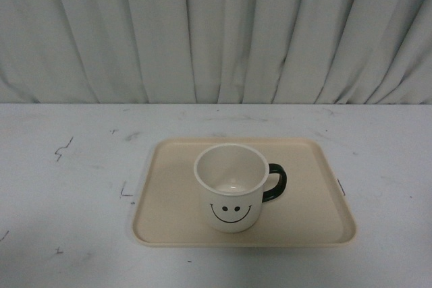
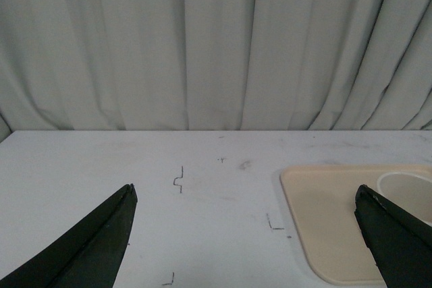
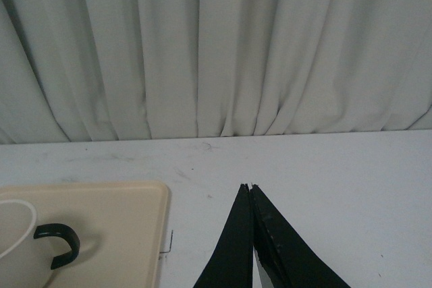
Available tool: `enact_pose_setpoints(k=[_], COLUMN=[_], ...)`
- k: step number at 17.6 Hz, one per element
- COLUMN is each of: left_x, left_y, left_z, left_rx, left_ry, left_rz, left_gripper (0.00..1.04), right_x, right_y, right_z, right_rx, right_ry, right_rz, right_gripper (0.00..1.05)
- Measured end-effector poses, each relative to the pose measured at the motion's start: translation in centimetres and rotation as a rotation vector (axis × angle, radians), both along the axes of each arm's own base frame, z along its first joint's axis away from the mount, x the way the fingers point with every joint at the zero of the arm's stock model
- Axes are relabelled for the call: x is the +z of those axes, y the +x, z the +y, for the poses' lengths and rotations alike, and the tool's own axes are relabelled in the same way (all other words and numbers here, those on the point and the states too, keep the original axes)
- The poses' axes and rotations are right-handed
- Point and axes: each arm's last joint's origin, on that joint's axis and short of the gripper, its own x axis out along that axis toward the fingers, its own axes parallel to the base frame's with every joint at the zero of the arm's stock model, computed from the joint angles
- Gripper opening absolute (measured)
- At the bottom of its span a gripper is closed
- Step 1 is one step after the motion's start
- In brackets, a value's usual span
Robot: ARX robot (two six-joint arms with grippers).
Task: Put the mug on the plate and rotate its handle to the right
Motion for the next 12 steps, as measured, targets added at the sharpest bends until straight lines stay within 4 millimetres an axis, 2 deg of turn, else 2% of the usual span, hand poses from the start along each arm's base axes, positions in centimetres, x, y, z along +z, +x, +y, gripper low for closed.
enact_pose_setpoints(k=[4,7,12], left_x=[0.0,0.0,0.0], left_y=[0.0,0.0,0.0], left_z=[0.0,0.0,0.0], left_rx=[0.0,0.0,0.0], left_ry=[0.0,0.0,0.0], left_rz=[0.0,0.0,0.0], left_gripper=[0.98,0.98,0.98], right_x=[-0.1,-0.1,0.4], right_y=[-0.5,-2.1,-3.3], right_z=[0.0,0.0,0.0], right_rx=[0.0,0.0,0.0], right_ry=[0.0,0.0,0.0], right_rz=[0.006,0.007,-0.007], right_gripper=[0.02,0.02,0.02])
